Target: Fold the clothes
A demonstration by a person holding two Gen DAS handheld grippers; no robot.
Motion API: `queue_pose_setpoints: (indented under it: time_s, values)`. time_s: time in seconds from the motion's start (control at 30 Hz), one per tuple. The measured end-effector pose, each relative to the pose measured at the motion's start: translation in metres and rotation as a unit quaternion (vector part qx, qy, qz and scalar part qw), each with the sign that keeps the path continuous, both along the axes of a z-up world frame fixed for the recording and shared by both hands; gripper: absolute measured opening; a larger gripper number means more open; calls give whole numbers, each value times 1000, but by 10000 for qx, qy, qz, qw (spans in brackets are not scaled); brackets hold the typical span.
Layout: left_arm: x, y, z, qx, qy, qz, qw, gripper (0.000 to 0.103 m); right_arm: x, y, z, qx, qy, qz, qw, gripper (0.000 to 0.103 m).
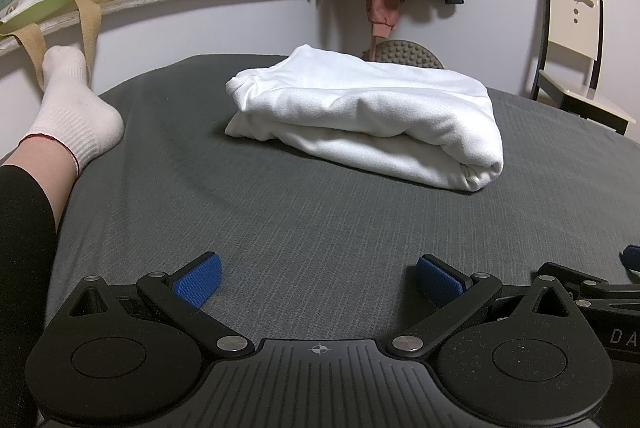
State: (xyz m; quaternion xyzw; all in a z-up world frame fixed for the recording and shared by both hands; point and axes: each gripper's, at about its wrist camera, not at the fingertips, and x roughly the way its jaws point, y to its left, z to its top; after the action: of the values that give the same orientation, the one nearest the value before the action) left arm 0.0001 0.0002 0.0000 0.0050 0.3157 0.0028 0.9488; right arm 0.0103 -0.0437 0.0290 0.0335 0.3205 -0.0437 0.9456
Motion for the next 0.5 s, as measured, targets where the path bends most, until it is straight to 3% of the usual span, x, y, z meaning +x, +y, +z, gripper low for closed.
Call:
queue_pose_setpoints:
  time_s: [0.5]
  values:
    - [-1,3,2,9,-2,3,10000,103,0,0,0,-4,-6,0,10000,103]
